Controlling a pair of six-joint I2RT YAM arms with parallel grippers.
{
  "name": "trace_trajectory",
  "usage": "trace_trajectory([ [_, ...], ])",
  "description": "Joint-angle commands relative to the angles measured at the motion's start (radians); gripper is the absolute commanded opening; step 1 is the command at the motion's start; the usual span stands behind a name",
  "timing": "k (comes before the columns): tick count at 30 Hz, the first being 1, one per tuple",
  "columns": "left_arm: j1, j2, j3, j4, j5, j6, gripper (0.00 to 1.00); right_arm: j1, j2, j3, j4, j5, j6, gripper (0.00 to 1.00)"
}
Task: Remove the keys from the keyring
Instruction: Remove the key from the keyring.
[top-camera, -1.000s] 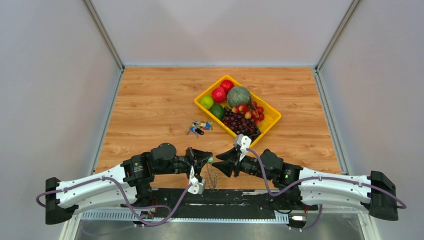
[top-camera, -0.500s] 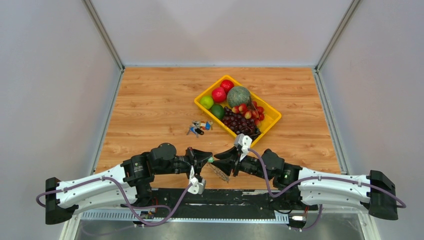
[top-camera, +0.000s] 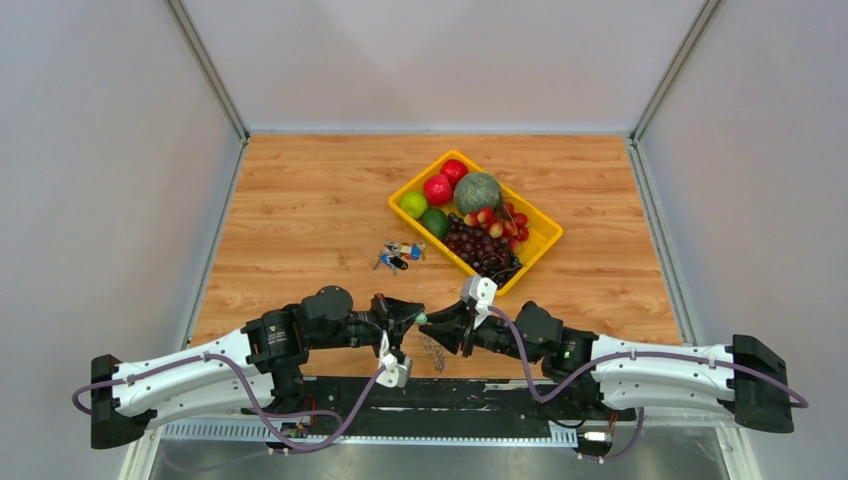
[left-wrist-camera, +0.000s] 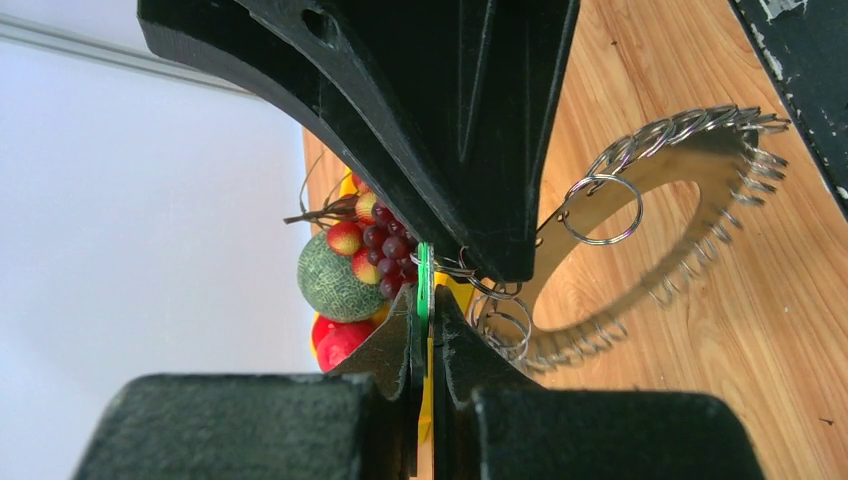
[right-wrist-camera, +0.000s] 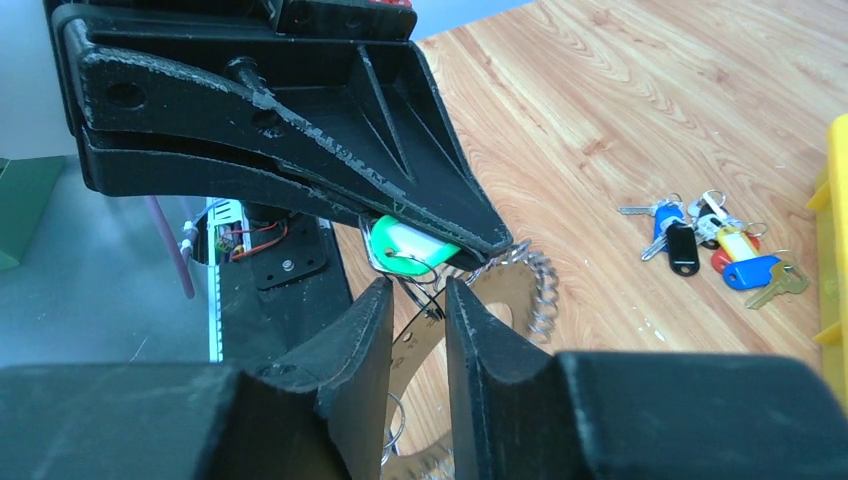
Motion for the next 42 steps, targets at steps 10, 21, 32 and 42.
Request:
trace_trajectory([
  [10, -0.002, -0.003, 0.016, 0.049, 0.012, 0.004, 0.00, 0.006, -0.062, -0.015, 0.008, 0.053, -0.026, 0.19],
  [21, -0.002, -0.005, 0.016, 0.050, 0.012, 0.004, 0.00, 0.006, -0.027, -0.008, 0.022, 0.040, -0.027, 0.19],
  [32, -0.002, -0.006, 0.017, 0.049, 0.015, 0.003, 0.00, 0.007, -0.002, -0.008, 0.067, 0.043, -0.015, 0.15],
  [42, -0.002, -0.004, 0.017, 0.051, 0.019, 0.002, 0.00, 0.016, -0.014, -0.025, 0.100, 0.068, -0.021, 0.11],
])
